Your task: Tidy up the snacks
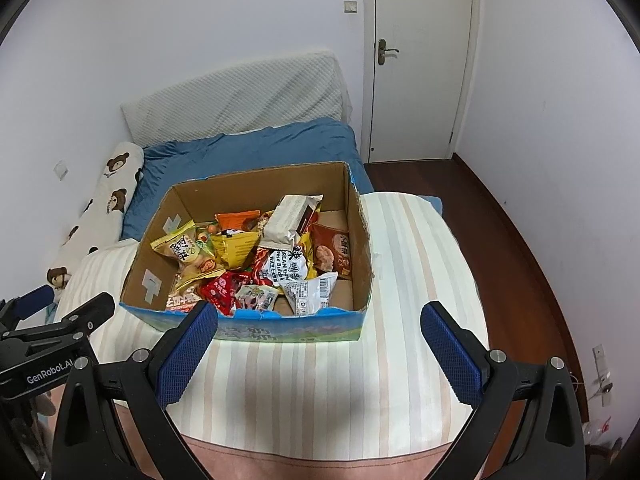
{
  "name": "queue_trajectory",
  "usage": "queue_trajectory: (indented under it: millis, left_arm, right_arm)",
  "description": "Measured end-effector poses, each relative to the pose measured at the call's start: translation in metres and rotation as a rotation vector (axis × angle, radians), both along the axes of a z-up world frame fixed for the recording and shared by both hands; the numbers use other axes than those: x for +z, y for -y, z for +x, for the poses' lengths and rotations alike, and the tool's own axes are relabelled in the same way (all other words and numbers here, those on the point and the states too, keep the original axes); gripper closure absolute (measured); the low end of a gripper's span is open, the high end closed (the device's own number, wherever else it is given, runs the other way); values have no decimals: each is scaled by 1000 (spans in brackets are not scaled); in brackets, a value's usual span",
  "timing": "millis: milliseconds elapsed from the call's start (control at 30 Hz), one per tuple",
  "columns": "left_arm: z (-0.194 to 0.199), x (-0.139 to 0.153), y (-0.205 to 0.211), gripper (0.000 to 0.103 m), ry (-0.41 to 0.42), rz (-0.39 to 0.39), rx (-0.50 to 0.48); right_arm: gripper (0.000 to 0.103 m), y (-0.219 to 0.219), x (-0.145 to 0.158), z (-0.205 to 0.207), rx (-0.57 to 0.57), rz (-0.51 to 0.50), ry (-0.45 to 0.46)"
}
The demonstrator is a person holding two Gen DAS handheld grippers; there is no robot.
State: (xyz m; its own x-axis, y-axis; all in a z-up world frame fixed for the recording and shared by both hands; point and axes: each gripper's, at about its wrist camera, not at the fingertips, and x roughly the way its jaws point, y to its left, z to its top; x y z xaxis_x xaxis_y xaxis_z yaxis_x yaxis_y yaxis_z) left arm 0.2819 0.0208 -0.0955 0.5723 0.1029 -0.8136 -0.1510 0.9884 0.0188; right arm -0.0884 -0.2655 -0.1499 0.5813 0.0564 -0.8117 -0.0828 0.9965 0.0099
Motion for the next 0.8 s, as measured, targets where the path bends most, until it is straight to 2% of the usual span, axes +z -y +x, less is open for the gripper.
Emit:
queue_trajectory:
  millis: [233,800]
  left_arm:
    - [4,-1,4,0,-3,3,-19]
    - [2,6,6,0,19,-9,-30]
  right_arm:
    - [0,2,-7,4,-15,-2,-19]
    - [0,5,4,-6,-14,-8,-1]
